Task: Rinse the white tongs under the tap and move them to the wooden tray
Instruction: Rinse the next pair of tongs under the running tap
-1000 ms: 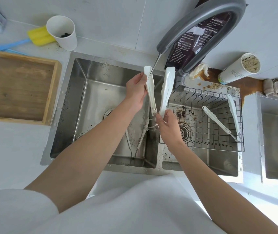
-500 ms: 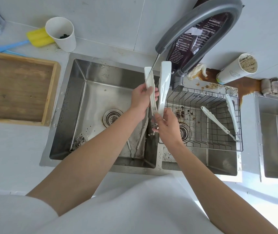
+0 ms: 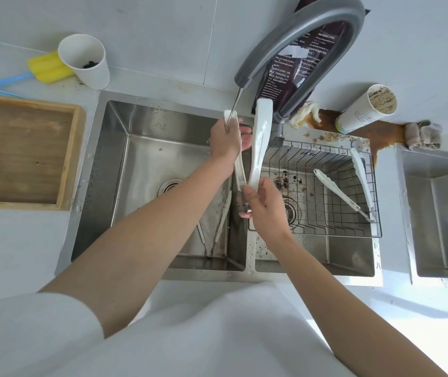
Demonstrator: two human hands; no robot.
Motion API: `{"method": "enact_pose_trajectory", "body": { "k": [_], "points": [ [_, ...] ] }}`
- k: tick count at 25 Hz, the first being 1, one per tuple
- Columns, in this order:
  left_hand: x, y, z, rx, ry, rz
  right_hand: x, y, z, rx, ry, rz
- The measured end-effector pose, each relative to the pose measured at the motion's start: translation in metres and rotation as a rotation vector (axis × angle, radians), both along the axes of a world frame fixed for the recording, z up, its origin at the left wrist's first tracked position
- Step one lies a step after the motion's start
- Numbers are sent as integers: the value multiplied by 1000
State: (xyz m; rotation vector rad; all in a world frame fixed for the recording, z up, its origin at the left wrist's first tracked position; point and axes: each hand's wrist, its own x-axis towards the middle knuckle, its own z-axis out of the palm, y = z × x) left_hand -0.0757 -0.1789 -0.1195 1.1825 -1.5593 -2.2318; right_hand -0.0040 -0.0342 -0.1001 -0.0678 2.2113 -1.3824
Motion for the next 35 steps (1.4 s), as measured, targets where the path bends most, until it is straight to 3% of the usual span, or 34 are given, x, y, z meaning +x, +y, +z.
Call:
{"method": "enact_pose_trajectory", "body": {
  "k": [12,17,31,35],
  "points": [
    [-5,-2,-8,18,-20,43,7,-5,10,-32,26,47],
    [7,22,-12,-36,-3,-20,-14,-11,17,-64,11,-40],
    [-7,5,0,64,3,92,-20,-9,19,-84,5,-38],
    [6,19,0,168,23,49,-21,-12,19,-187,-123,-114]
  ]
}}
